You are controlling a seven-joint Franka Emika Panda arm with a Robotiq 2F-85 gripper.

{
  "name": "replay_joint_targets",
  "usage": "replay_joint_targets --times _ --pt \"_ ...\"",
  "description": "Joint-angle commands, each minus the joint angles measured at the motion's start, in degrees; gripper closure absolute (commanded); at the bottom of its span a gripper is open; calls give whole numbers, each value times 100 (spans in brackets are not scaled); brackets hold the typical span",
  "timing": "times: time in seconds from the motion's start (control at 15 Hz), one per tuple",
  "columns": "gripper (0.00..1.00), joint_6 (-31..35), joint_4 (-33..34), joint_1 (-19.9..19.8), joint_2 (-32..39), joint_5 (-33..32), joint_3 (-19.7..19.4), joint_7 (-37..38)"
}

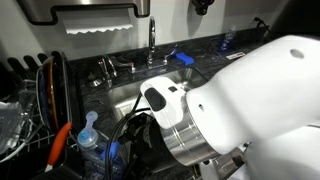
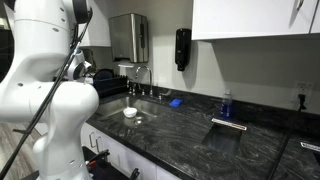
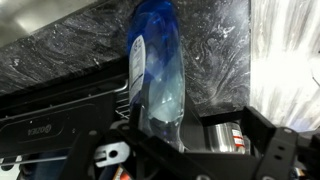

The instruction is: Pick the soap bottle and put it on the right of the counter

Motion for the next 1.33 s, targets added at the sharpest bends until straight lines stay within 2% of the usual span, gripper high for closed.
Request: replay_joint_targets --times 0.0,0.2,0.33,0.53,0.8,0.87,0.93,1.27 --pt "0 246 72 606 166 -165 -688 117" --pt "0 313 83 1352 211 -229 -1545 210" --pt "0 376 158 1734 300 -177 -1919 223" --pt "0 425 276 2125 415 -102 -2224 224" --pt "0 411 421 2418 529 -82 -2439 252" --pt "25 403 445 2509 559 -105 -2540 235" --pt "26 405 466 2588 587 -102 -2624 240" --pt "63 430 516 2875 656 -64 -2985 270"
